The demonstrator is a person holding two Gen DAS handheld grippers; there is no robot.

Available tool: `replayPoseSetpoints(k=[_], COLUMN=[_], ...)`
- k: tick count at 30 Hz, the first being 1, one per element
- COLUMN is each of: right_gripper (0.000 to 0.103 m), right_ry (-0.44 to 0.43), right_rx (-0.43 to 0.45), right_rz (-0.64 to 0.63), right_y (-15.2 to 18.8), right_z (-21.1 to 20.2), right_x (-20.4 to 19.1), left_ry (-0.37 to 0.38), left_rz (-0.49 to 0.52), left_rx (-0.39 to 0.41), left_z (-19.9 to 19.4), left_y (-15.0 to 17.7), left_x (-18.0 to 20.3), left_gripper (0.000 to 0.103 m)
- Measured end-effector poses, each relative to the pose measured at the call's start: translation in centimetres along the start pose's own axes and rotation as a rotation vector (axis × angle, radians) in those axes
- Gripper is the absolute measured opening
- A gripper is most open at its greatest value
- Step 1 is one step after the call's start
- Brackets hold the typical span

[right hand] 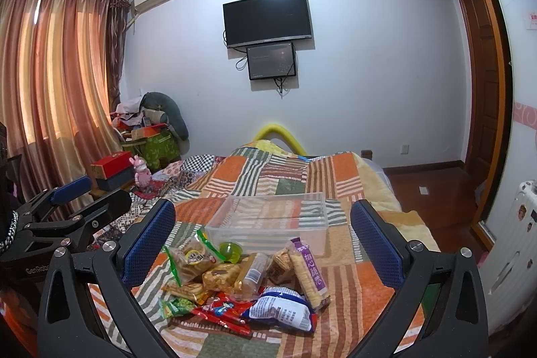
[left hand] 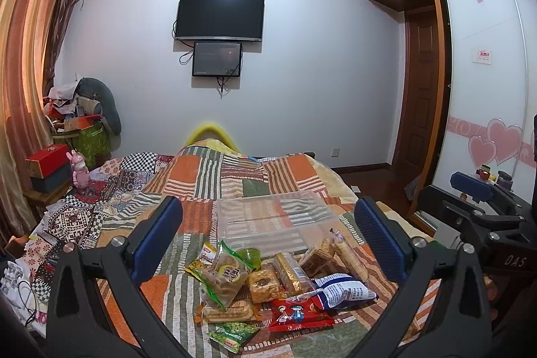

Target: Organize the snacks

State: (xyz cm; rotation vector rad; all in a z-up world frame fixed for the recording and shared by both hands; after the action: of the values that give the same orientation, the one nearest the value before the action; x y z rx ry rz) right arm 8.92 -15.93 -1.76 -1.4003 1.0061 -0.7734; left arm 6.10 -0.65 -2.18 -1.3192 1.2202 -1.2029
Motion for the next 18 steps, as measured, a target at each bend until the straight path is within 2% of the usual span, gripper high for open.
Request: replayPoseSetpoints(k=[18], right_gripper=[0.103], right_ry=[-0.003], right_rx=[-0.008], right_rz=[0.009], right_y=[-0.01], right_z=[0.09], right_x=[-0.02], left_ry=[-0.001], left_rz=[0.001], left_rx=[-0.002], left_z=[0.03], left_y=[0.06], left_x=[-0.12], left_gripper=[0.103])
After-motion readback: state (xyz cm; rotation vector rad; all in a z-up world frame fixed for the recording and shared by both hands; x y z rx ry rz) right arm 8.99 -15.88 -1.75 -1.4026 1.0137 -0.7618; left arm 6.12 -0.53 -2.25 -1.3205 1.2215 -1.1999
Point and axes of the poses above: each gripper's, at about its wrist camera, not at the fingertips, and z roughly the way its jaws point, x to its right, y to its underside, the point moved 6 cm from there along z, roughly the way its jaws point, and after that the axes turned 11 degrees about x, right-handed, at the moved point
